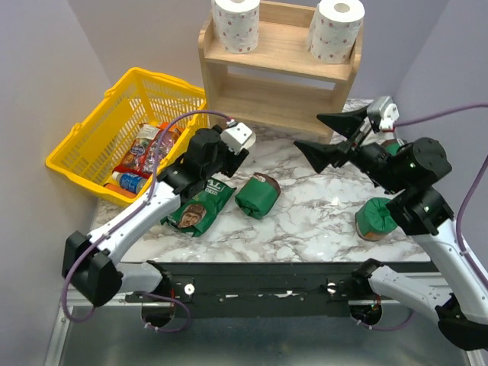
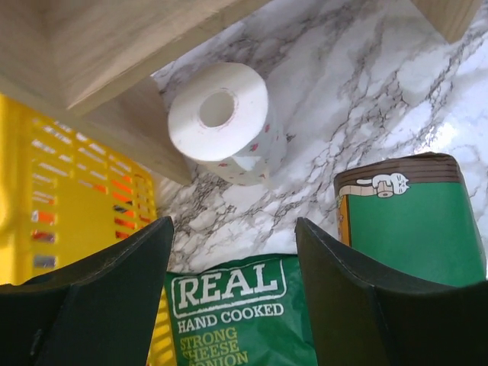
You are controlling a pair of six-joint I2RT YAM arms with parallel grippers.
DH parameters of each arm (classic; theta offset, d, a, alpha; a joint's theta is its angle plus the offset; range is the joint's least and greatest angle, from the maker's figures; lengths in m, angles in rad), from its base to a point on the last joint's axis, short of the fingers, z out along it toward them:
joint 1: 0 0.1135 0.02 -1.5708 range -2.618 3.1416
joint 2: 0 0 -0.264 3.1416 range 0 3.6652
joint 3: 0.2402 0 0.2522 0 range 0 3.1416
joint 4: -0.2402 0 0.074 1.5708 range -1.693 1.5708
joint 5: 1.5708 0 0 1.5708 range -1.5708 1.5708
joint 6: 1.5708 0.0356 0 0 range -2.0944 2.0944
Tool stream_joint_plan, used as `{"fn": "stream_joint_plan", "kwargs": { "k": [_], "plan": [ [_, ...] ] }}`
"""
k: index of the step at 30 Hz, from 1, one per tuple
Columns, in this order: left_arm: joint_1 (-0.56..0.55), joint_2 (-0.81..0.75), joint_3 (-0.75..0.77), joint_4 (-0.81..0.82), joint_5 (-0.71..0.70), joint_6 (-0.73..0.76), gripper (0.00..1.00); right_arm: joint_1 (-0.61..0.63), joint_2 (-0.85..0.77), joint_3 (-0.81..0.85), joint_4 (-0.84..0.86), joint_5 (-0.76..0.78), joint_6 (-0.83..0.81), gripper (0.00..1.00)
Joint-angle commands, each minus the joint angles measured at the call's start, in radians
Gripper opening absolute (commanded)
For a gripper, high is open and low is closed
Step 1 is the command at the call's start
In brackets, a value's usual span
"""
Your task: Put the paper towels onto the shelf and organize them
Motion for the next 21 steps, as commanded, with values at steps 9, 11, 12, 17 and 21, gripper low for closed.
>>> {"fn": "stream_joint_plan", "kwargs": {
  "k": [9,11,12,17,21],
  "plan": [
    [-0.009,0.436,0.260,0.012,0.068,0.107,0.79,0.004,-0.290,-0.198,-0.033,-0.016,0.031,1.00],
    [-0.009,0.464,0.275,0.019,0.062,0.124,0.79,0.004,-0.307,-0.207,-0.048,0.004,0.007,1.00],
    [-0.009,0.488,0.281,0.020,0.060,0.127,0.79,0.005,-0.310,-0.207,-0.057,0.020,-0.001,1.00],
    [-0.013,0.544,0.335,-0.043,0.008,0.158,0.79,0.004,-0.311,-0.176,-0.100,0.041,-0.001,1.00],
    [-0.020,0.547,0.338,-0.041,-0.042,0.202,0.79,0.004,-0.315,-0.167,-0.117,-0.008,-0.001,1.00]
  ]
}}
